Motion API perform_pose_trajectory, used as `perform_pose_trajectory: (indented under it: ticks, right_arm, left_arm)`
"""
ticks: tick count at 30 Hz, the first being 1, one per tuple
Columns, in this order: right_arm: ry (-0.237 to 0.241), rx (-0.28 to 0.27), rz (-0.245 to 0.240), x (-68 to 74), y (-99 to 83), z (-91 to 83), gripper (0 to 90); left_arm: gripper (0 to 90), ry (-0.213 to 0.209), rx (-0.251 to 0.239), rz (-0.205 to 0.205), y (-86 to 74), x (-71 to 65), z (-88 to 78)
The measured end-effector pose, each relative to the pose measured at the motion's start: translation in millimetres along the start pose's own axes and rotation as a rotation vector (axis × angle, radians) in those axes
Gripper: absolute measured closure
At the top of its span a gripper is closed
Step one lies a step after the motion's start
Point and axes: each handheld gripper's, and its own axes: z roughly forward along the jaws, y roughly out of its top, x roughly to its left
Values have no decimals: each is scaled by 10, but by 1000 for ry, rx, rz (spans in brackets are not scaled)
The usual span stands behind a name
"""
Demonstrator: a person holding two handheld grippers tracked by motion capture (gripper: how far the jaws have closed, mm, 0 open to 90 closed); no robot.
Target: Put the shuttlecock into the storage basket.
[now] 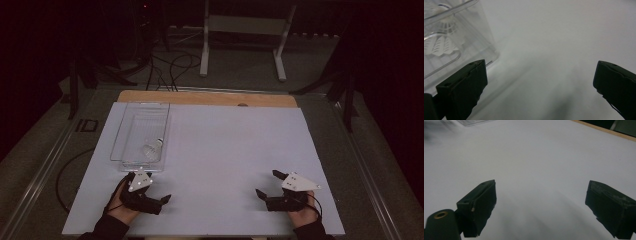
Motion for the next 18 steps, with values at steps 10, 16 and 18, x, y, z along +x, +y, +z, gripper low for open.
perform_pose_trajectory:
  ticks: [10,16,18]
  right_arm:
    - [3,-4,-4,3,2,-6,100]
    - [5,0,-5,2,1,-1,101]
    - [4,0,-5,3,1,-1,100]
  left_arm:
    - [1,88,-43,-12,-30,22,-49]
    - [0,70,-57,-22,-44,44,-58]
    - [1,68,-54,-21,-47,46,-55]
